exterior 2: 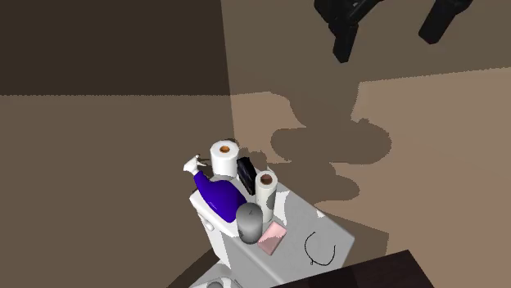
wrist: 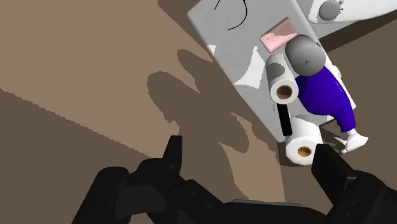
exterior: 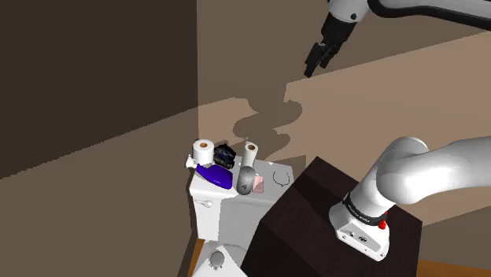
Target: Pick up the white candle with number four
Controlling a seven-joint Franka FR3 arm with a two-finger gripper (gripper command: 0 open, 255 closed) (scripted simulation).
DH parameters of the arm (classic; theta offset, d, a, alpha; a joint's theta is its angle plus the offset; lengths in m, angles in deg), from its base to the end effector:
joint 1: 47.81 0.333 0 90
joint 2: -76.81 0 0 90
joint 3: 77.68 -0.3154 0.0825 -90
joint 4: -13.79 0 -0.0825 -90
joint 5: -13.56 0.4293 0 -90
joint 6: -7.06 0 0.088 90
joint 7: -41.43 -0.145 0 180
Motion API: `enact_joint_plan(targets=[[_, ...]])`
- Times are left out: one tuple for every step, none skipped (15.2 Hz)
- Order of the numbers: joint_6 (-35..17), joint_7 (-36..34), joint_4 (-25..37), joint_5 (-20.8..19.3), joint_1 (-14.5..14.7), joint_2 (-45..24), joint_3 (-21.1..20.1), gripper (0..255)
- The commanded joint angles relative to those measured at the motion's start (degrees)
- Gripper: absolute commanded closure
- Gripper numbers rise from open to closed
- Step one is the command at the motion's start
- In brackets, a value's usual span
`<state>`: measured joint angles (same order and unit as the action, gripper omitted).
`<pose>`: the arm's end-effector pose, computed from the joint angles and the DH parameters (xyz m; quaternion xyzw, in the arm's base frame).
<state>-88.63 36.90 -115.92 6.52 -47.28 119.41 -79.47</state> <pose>0.3807 0.0012 0.5960 0.9944 -0.0210 0.0784 0.0676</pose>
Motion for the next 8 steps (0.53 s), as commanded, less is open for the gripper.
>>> enact_joint_plan(targets=[[0.00, 0.00, 0.00, 0.00, 0.00, 0.00, 0.00, 0], [-1.42, -1.75, -2.05, 0.28, -0.18, 0.41, -0.67, 0], [-2.86, -3.49, -4.02, 0.59, -0.35, 0.74, -1.37, 0], [-4.31, -5.24, -5.92, 0.91, -0.52, 0.99, -2.09, 0], [-5.78, -7.00, -7.76, 1.25, -0.67, 1.14, -2.82, 0], [-7.27, -8.76, -9.52, 1.59, -0.81, 1.21, -3.58, 0], [-8.78, -10.54, -11.21, 1.95, -0.94, 1.17, -4.36, 0], [-10.32, -12.32, -12.83, 2.33, -1.08, 1.04, -5.16, 0]])
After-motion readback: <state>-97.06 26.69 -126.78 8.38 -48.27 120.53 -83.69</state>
